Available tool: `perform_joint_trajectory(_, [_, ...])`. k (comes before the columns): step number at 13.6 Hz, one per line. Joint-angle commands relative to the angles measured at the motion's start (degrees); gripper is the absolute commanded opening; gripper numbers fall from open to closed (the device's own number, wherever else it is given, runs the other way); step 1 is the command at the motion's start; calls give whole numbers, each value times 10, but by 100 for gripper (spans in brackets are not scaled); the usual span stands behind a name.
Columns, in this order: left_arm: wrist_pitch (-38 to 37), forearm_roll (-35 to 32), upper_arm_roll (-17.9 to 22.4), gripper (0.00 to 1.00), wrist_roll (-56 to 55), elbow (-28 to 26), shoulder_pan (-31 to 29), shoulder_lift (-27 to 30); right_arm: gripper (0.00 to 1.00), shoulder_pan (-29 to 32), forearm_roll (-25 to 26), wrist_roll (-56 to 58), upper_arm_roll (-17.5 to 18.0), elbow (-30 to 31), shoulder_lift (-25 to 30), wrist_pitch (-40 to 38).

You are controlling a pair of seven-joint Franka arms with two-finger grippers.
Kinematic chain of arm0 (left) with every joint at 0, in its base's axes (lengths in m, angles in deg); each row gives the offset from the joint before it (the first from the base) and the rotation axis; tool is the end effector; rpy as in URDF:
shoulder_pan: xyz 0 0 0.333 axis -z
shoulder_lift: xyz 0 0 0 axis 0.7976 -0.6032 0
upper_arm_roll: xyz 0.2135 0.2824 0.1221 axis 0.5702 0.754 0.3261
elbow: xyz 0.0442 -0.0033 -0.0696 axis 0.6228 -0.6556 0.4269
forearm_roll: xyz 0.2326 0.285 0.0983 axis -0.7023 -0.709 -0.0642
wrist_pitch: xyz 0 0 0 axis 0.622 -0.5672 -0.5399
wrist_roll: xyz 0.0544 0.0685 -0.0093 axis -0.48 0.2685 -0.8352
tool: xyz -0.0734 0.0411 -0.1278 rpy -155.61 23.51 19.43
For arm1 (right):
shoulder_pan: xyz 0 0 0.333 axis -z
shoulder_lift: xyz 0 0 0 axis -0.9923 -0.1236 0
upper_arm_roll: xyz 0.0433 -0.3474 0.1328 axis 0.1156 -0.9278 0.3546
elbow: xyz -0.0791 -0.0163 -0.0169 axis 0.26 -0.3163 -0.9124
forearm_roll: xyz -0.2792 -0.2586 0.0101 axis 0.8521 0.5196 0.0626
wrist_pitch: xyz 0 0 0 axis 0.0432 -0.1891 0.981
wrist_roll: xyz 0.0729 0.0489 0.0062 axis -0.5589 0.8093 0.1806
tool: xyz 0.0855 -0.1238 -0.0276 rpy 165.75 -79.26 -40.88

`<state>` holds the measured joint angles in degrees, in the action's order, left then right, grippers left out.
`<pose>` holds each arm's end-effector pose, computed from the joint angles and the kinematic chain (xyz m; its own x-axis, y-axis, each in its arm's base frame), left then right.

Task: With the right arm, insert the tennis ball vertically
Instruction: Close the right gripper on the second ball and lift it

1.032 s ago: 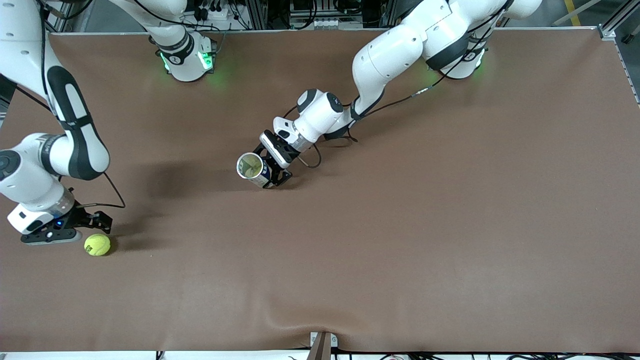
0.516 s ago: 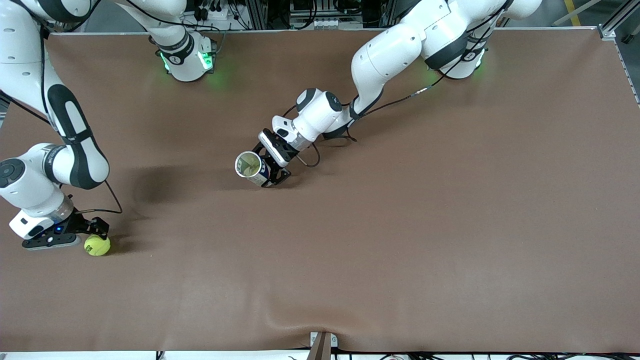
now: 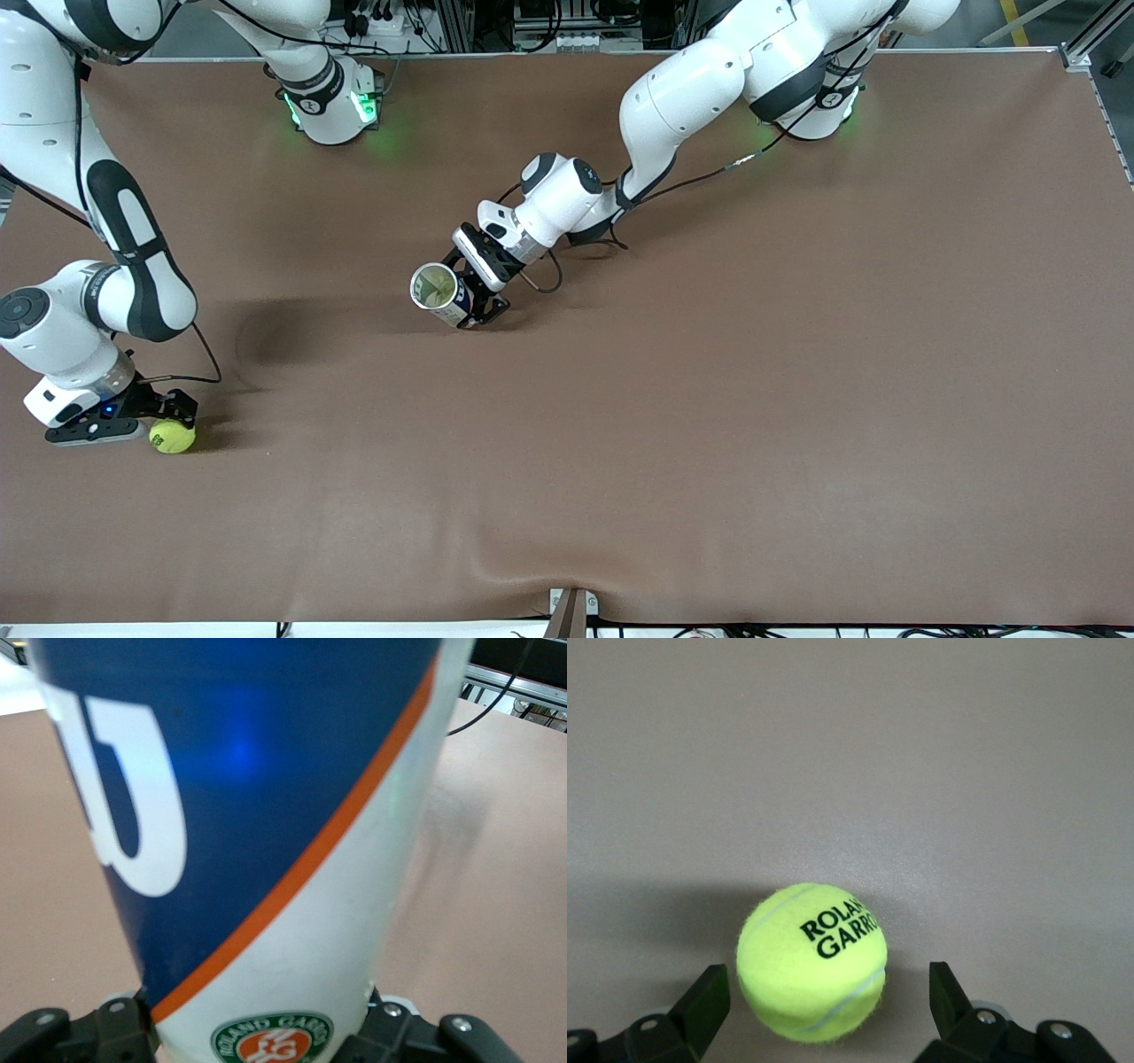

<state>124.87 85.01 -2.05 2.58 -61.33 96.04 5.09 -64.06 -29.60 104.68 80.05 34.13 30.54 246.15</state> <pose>0.4618 -0.6924 0.1744 0.4302 -0.3441 0.8346 -0.7943 -0.5836 0.1688 0.6939 -0.2026 0.2135 0.9501 0.1649 0.2648 0.1342 -0.9824 0.1300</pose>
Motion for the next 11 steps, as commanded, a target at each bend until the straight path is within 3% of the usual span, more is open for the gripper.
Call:
perform_joint_trajectory(1, [1,0,27,80,-1,10,24,0,100,1,-14,21,6,-35,-32,11])
perform_joint_trajectory(6, [1,1,40,80,-2,17,35,-4,100,0,-14,22,7,-43,-41,12])
perform_joint_trajectory(7, [1,1,40,81,-2,17,35,-4,89,1,-14,22,7,-43,-42,12])
perform_joint_trajectory(9, [1,1,40,87,-3,15,35,-4,47,-1,-14,22,7,-43,-42,12])
perform_joint_trajectory(11, [1,1,40,88,-3,14,34,-5,25,-6,-14,23,7,-45,-39,10])
